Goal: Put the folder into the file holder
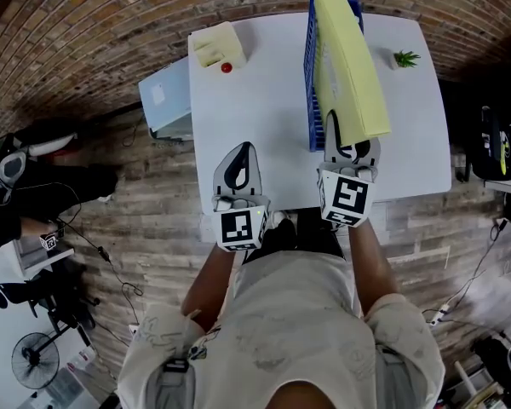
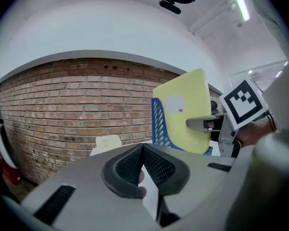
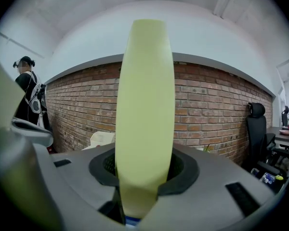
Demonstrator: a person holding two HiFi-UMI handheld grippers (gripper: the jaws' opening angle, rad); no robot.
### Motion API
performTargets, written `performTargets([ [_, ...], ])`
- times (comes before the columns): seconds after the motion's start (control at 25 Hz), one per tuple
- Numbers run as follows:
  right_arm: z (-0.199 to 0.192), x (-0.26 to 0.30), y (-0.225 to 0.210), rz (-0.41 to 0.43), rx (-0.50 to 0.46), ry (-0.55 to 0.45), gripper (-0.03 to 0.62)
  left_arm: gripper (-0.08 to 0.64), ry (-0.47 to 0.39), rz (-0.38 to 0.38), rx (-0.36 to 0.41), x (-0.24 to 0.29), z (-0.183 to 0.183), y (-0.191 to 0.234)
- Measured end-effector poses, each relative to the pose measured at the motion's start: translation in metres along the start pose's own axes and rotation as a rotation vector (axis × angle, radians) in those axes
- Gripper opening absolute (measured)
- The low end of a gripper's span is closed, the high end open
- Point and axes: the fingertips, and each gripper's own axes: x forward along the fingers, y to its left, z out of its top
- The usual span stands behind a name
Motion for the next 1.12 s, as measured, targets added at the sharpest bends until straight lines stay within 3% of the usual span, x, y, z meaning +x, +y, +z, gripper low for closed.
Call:
performTargets([
  [0.28, -0.029, -0.001, 0.0, -0.003, -0.012, 0.038, 0.175, 0.008, 0.007, -0.013, 0.007, 0.001, -0.003, -0.004],
  [1.12, -0.024, 0.001, 0.008, 0.003, -0.003, 0.021, 0.214, 0.008, 0.0, -0.028, -0.007, -0.001, -0.005, -0.005],
])
